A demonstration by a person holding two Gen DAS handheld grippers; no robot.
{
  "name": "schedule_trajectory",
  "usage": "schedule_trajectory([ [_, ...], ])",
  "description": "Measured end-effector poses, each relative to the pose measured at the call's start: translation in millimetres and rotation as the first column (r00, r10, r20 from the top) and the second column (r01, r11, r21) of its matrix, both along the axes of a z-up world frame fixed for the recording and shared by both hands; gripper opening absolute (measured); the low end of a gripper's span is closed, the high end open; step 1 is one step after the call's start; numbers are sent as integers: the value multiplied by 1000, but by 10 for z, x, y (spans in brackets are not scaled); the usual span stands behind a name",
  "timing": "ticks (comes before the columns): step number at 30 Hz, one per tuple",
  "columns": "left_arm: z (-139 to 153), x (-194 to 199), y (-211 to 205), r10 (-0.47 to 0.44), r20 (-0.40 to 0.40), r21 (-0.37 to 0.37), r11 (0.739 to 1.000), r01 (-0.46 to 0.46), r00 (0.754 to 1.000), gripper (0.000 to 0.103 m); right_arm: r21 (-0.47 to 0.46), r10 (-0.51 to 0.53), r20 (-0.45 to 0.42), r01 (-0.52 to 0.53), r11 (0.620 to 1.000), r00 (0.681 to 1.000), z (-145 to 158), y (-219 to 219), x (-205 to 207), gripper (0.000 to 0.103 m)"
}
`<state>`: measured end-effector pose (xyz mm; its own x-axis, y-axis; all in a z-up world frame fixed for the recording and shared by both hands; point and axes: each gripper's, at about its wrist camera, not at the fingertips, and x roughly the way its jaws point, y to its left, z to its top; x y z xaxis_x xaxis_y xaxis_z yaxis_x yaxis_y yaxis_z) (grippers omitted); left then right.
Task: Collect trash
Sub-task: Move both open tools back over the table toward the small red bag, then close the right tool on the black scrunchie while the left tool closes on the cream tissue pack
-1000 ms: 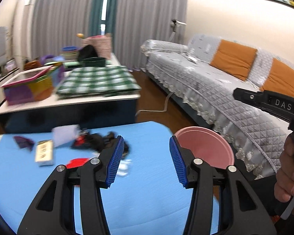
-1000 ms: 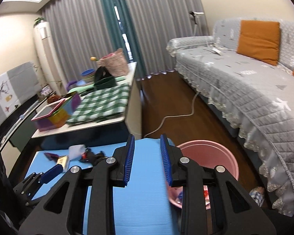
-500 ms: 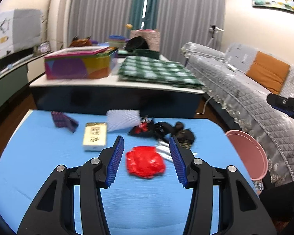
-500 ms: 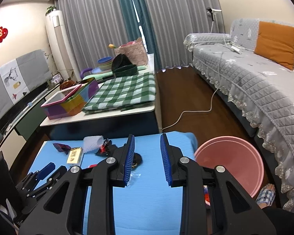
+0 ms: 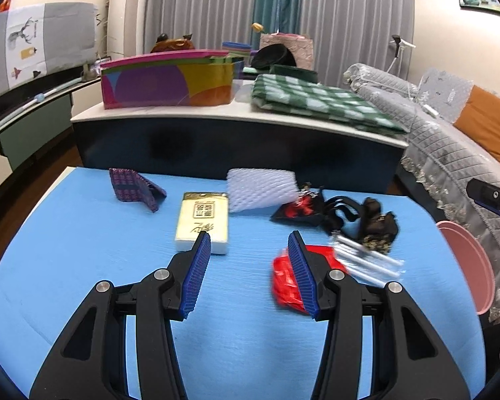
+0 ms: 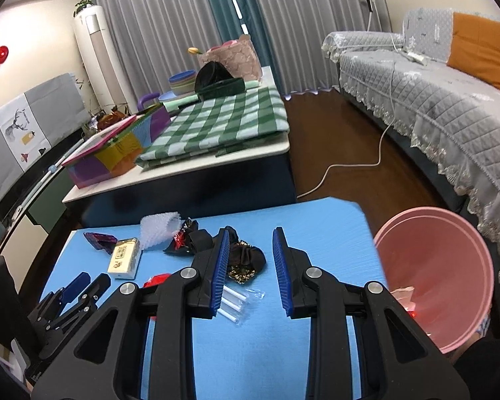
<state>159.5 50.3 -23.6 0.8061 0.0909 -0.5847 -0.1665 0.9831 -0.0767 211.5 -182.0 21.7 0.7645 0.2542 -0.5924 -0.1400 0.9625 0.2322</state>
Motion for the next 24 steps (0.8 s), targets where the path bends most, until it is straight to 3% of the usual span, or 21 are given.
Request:
schedule_trajectory([
  [4,-113,91,99,27,-24,-9,1000,-27,999,48,14,-3,-40,4,1000,999,-240,61,131,28],
  [8,-211,168,176,49,-43,-9,999,-50,998,55,-2,-3,-68,3,1000,998,-411,124,244,51],
  [11,-274,213,241,78,-52,-4,997,-78,996,63,-22,12,-75,-14,1000,997,-487,202,323,60],
  [15,-318,295,379,107,-72,-45,993,-111,992,65,-27,20,-88,-22,999,996,-574,281,421,72],
  [24,-346,477,440,109,-106,-47,992,-115,988,71,-25,21,-134,-24,999,991,-742,415,655,78],
])
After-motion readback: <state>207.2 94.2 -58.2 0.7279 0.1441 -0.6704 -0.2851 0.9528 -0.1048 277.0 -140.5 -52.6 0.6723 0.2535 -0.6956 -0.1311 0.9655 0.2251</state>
